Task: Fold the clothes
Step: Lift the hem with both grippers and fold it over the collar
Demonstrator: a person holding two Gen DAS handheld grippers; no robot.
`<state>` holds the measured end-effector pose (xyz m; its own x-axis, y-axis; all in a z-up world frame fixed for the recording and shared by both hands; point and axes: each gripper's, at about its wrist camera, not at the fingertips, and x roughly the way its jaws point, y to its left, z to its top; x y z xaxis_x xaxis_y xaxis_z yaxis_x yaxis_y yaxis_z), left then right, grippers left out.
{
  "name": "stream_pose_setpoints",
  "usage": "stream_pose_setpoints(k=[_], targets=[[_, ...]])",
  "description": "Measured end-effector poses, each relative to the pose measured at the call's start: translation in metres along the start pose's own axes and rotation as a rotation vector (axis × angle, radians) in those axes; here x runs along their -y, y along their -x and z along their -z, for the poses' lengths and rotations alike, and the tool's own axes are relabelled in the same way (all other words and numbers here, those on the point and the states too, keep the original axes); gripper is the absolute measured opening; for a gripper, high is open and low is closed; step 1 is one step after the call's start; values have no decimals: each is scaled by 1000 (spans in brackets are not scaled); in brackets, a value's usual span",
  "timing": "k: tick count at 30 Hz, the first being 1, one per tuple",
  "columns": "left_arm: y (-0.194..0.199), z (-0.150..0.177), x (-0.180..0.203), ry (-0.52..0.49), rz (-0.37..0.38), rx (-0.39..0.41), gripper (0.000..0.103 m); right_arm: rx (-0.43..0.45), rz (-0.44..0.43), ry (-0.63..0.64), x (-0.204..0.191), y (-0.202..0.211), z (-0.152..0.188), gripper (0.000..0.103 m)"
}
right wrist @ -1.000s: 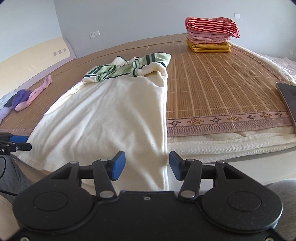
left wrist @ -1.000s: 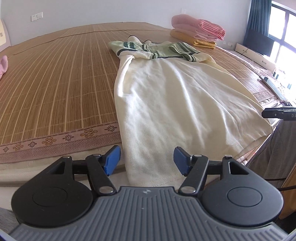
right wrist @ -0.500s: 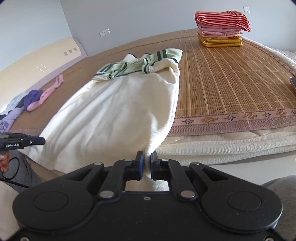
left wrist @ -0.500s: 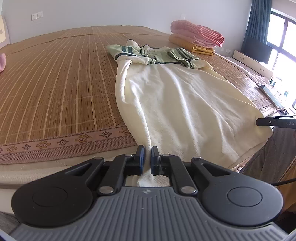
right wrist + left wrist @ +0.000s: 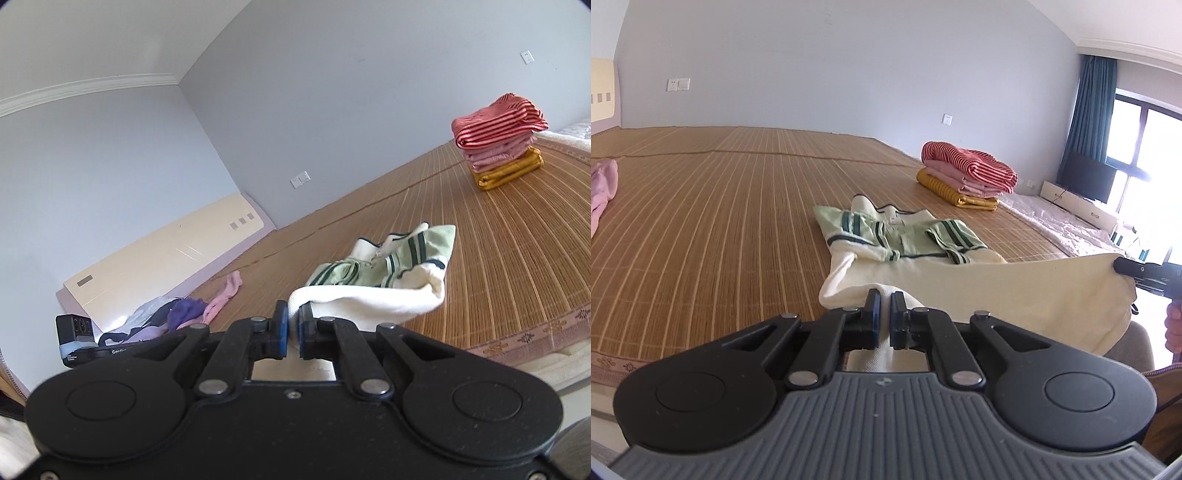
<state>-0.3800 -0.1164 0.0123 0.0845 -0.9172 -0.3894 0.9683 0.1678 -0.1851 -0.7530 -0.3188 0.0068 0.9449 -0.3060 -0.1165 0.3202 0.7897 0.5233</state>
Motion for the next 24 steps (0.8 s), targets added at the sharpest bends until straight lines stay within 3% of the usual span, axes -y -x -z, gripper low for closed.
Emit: stream_pose_setpoints(k=[6,9,11,16,20,23,24], targets=[[-38,-44,-10,-25,57,56,6,11,3,35,22,-45,-41,7],[-77,-71,-9,-114,45,63,6,-15,54,69,40,-74,-67,7],[-107,-88,-14,-110,44,50,6,-49,136,92,56,-95,-84,7],[-201,-108,-40,-131,-33,-36,7,-157,284,92,121,-155,-99,7],[-256,-87,-71,-86,-44,-155,7,-211,329,-15,167,-174,-86,12],[-261,-78,-81,-114,-72,-148,24,-196,319,33,165,-162,-88,29],[-258,-78,-84,-117,-93,-134,41,-178,345,72,161,-158,-89,42]])
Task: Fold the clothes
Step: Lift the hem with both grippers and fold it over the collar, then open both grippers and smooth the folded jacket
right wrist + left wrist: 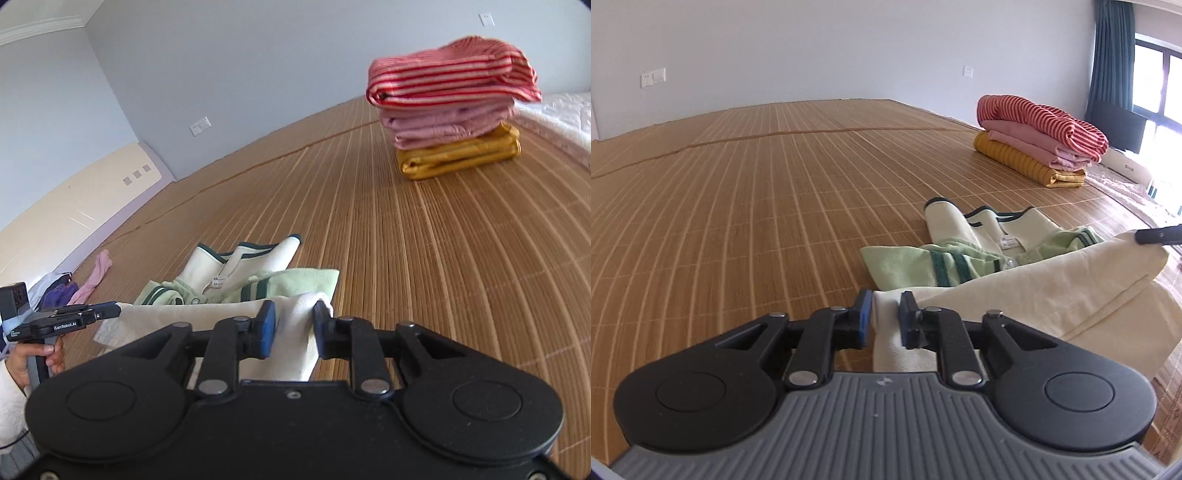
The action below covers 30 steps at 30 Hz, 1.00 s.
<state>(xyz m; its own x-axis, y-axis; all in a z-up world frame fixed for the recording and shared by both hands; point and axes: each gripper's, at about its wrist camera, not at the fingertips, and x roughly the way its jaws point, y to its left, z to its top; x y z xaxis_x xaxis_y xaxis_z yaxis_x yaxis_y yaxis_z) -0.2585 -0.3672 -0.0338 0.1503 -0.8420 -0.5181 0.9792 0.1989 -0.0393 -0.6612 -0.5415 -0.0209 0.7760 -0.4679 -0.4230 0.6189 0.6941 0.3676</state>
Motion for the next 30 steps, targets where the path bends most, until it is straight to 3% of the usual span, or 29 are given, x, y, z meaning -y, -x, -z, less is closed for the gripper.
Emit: stream_pose_setpoints(k=[1,4,7,11,15,19,22,24,28,30], targets=[[3,0,-3,-1,-20,15,48,24,32,34,-2,5,0,49],[12,1,-9,-8,-67,42,50,59,62,90,-7,19,2,48],[29,4,-6,-14,-27,50,51,13,-132,119,-18,26,10,48],[51,12,24,-156,37,90,53,-152,-317,184,-48,11,31,48],[61,18,55,-254,105,121,56,-228,-297,232,-68,-11,41,47],[60,22,68,-252,190,116,59,-235,-264,170,-70,-32,36,47],[55,26,76,-271,225,95,60,-183,-249,219,-75,-44,24,47],[54,29,82,-290,243,86,60,-94,-210,282,-76,-48,7,47],[51,37,95,-338,292,63,64,108,-69,197,-44,-40,-10,51],[49,40,101,-364,310,47,65,109,-40,126,-25,-33,-13,55]])
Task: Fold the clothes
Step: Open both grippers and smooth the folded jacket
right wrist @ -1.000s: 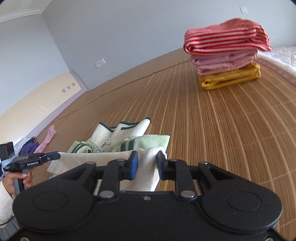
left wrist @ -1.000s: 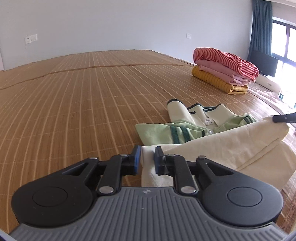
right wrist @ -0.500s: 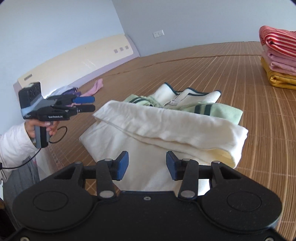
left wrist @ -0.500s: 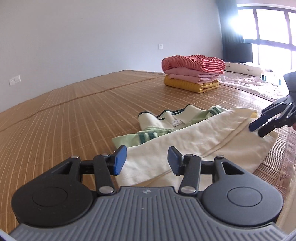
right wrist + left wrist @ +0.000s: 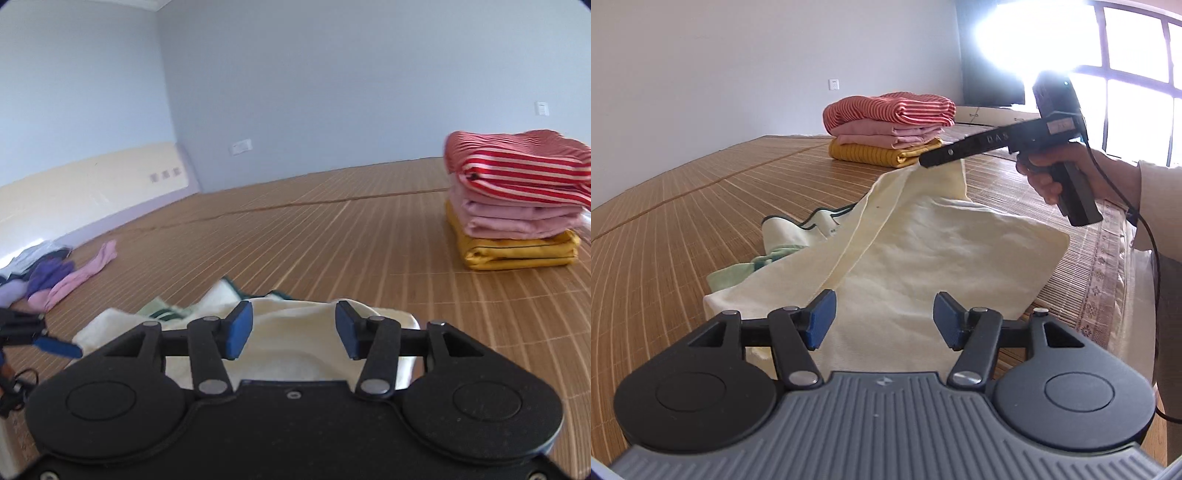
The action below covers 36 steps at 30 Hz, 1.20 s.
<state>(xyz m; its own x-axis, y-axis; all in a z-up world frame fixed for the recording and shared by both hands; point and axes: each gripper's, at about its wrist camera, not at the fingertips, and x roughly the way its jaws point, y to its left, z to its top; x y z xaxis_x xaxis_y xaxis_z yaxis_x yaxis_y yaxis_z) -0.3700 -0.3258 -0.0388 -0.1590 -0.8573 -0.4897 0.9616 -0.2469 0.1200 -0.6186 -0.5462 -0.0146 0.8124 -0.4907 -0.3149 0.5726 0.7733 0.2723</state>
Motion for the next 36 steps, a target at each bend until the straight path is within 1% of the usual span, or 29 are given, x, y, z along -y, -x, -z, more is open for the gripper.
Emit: stream_pose_setpoints(k=[2,4,7,9,11,12,14,16,18,19,20,22,23,24,26,27,29,31,33,35,36], targets=[[-4,1,4,-19,2,-15,65,21,-20,-46,10,10,0,55],[-3,1,6,-21,15,0,65,14,-65,-78,14,13,1,57],[-4,-4,9,-24,75,17,65,-44,-179,-140,12,8,10,58],[-8,-3,12,-21,86,-10,65,-123,-295,-184,0,-4,19,60],[-17,0,13,-27,75,-60,65,-190,-350,-163,-14,-11,28,62],[-22,2,12,-31,56,-94,65,-216,-353,-137,-21,-14,32,64],[-32,5,6,-24,3,-148,65,-254,-329,-63,-32,-18,37,65],[-43,2,-10,12,-36,-157,66,-285,-310,-9,-39,-23,41,67],[-52,-10,-31,51,-75,-143,66,-292,-304,-5,-40,-23,44,67],[-57,-17,-41,61,-113,-131,66,-295,-305,-15,-39,-24,44,67],[-60,-24,-52,63,-183,-114,66,-297,-307,-24,-38,-24,44,67],[-58,-36,-76,92,-366,-51,67,-297,-307,-26,-37,-25,45,67],[-50,-41,-88,121,-428,-6,66,-296,-306,-23,-37,-24,45,67],[-41,-42,-97,145,-455,28,67,-296,-306,-14,-38,-24,45,67],[-24,-42,-110,186,-483,74,74,-294,-306,-3,-39,-25,46,67],[-17,-40,-113,201,-486,82,78,-293,-307,-10,-38,-24,45,67],[-12,-34,-112,209,-461,71,79,-289,-312,-34,-37,-23,43,67],[-13,-27,-109,224,-398,38,79,-285,-321,-68,-31,-21,40,68],[-15,-21,-102,250,-322,6,79,-240,-293,-107,-21,-13,36,68],[-19,-19,-87,223,-267,-1,79,-187,-259,-138,-12,-3,33,68],[-22,-18,-78,203,-238,-3,79,-172,-258,-148,-11,-3,33,68]])
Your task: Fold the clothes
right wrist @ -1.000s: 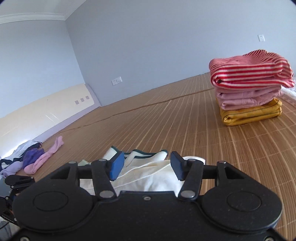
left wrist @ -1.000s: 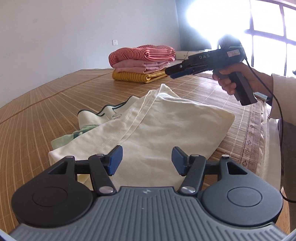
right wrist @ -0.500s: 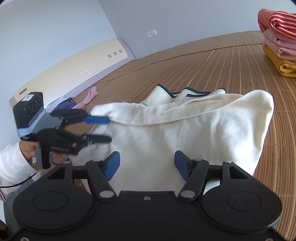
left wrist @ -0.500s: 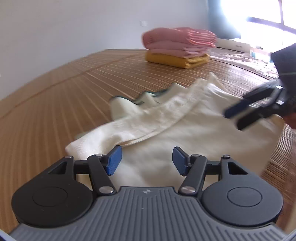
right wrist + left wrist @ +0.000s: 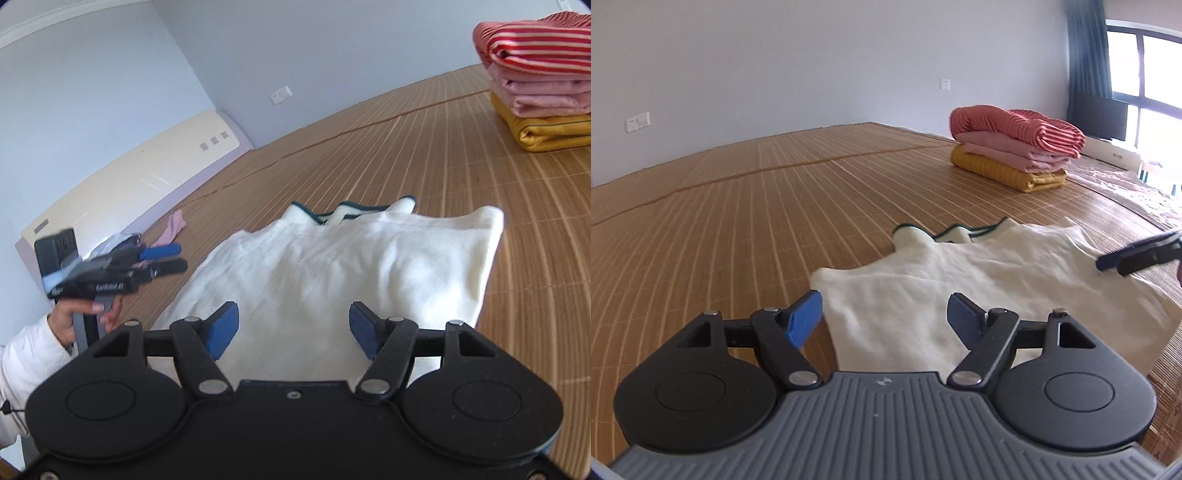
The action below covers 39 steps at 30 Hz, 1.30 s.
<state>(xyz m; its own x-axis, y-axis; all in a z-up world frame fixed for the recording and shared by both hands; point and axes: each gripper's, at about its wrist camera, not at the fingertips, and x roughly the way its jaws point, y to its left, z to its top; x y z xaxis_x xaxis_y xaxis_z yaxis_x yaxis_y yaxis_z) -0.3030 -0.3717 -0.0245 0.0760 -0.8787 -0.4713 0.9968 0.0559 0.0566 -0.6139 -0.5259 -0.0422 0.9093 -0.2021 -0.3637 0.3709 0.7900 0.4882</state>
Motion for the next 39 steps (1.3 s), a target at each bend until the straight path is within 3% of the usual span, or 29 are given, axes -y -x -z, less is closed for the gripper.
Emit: stream_pose_setpoints(k=[2,5,8,9,11,14,17,20,22,23,27,32,37,39], targets=[[-4,2,20,-54,45,-21,79,1,-28,-9,0,-5,-2,68],[-16,8,45,-128,59,-88,80,-117,-96,119,-24,-29,4,67],[-18,27,45,-173,14,-111,80,-176,-9,302,-42,-39,13,67],[-14,30,40,-173,10,-100,80,-184,9,353,-43,-37,16,62],[-10,32,28,-179,-31,-118,80,-204,78,408,-39,-28,19,62],[9,40,7,-192,-107,-118,80,-198,213,513,-35,-6,26,62],[31,39,-3,-144,-117,-103,80,-130,252,508,-44,21,30,62],[42,36,11,-148,-27,-72,80,-77,195,557,-66,22,39,56],[39,36,27,-185,16,-77,80,-120,205,595,-79,4,48,32],[35,37,34,-215,14,-95,80,-174,202,633,-83,-6,53,28],[24,52,44,-300,-31,-168,80,-257,236,722,-80,-12,63,27],[38,66,7,-175,11,-190,82,-252,269,672,-54,10,62,24],[65,62,-26,-50,34,-207,82,-259,312,718,-61,14,56,23],[80,58,-40,18,14,-174,82,-225,335,722,-74,14,52,30]])
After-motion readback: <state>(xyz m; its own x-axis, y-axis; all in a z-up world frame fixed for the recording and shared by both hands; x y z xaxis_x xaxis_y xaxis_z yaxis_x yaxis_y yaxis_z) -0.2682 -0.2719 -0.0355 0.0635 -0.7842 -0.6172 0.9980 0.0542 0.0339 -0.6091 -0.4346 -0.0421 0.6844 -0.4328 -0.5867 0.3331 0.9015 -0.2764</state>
